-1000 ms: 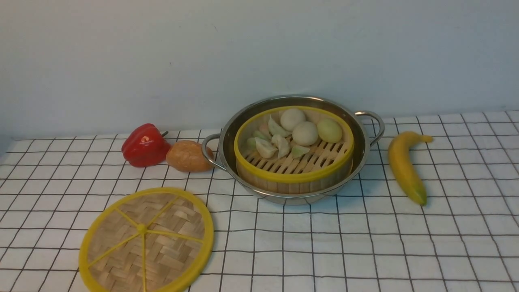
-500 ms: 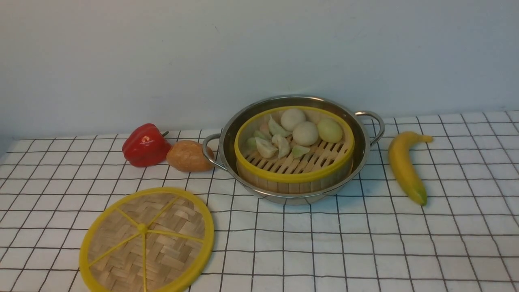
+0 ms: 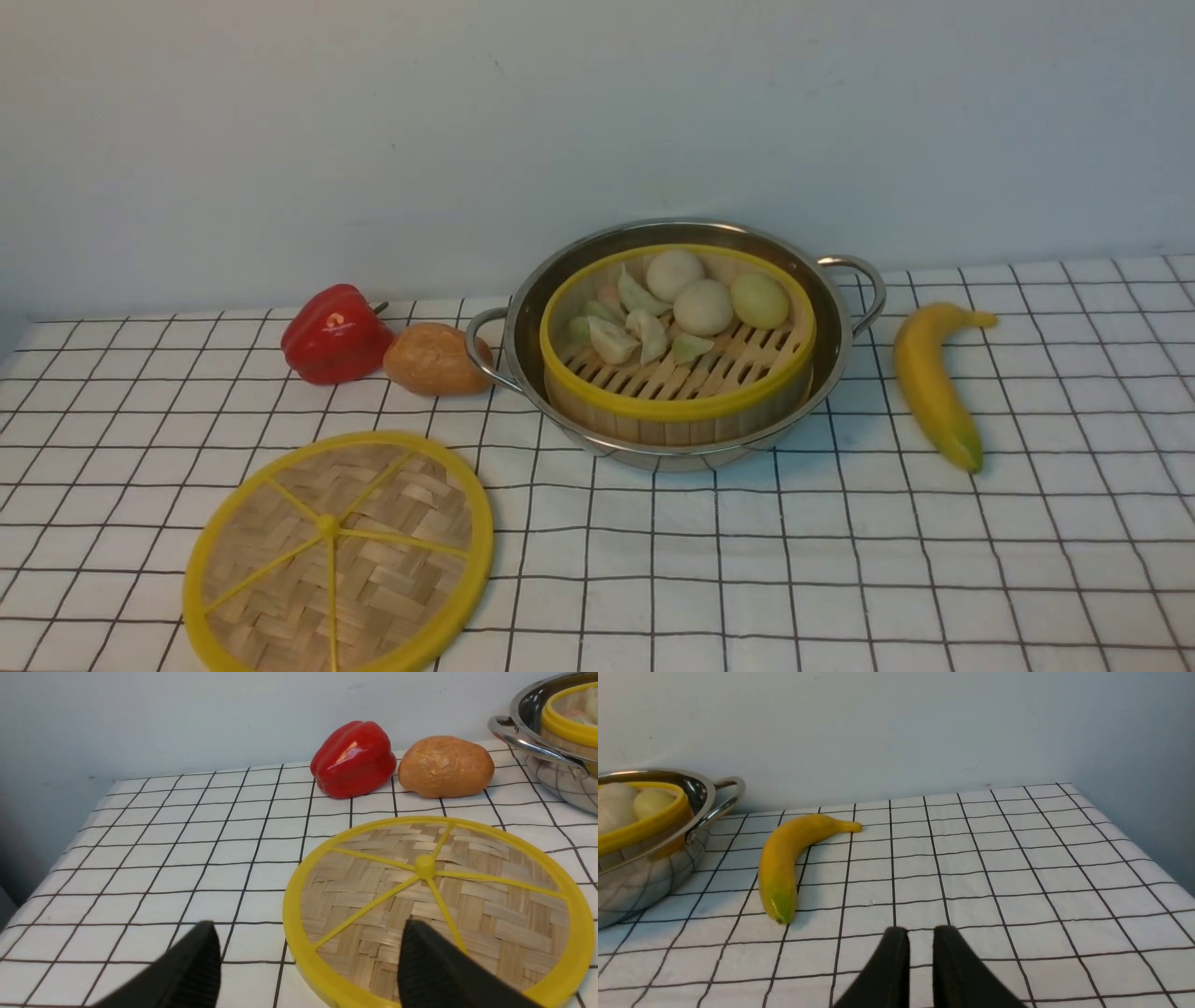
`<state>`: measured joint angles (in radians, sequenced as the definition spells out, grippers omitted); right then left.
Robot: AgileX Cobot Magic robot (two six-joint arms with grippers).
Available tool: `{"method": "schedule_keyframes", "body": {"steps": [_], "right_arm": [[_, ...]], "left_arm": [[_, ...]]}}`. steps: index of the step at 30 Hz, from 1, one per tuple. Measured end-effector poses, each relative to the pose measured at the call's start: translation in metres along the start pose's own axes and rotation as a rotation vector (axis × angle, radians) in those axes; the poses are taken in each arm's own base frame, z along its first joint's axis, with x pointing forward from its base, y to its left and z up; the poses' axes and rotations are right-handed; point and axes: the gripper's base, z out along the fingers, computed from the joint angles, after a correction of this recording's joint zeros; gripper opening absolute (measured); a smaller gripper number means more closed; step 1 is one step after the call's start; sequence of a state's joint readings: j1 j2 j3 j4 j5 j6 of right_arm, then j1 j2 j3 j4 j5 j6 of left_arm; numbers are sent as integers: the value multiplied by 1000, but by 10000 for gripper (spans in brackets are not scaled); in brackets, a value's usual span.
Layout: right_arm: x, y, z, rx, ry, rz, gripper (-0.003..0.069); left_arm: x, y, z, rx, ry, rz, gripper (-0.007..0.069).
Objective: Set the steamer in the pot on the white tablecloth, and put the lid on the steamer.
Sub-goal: 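Grasp the bamboo steamer lid lying on the table by its centre knob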
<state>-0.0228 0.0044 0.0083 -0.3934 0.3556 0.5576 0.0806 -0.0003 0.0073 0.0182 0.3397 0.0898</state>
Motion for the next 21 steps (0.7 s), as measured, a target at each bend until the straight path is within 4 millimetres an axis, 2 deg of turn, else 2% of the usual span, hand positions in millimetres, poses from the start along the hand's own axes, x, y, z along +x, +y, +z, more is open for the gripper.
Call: {"method": "schedule_keyframes", "body": {"steps": [4,11,21], "right_arm": [[1,2,0,-25,10,-7,113],[2,8,0,-93,18,-152,135],[2,9,0,-96,18,-169,161]], "left_arm": [[0,0,0,0,0,0,473],[0,0,0,0,0,0,473],[0,0,0,0,0,0,473]]}}
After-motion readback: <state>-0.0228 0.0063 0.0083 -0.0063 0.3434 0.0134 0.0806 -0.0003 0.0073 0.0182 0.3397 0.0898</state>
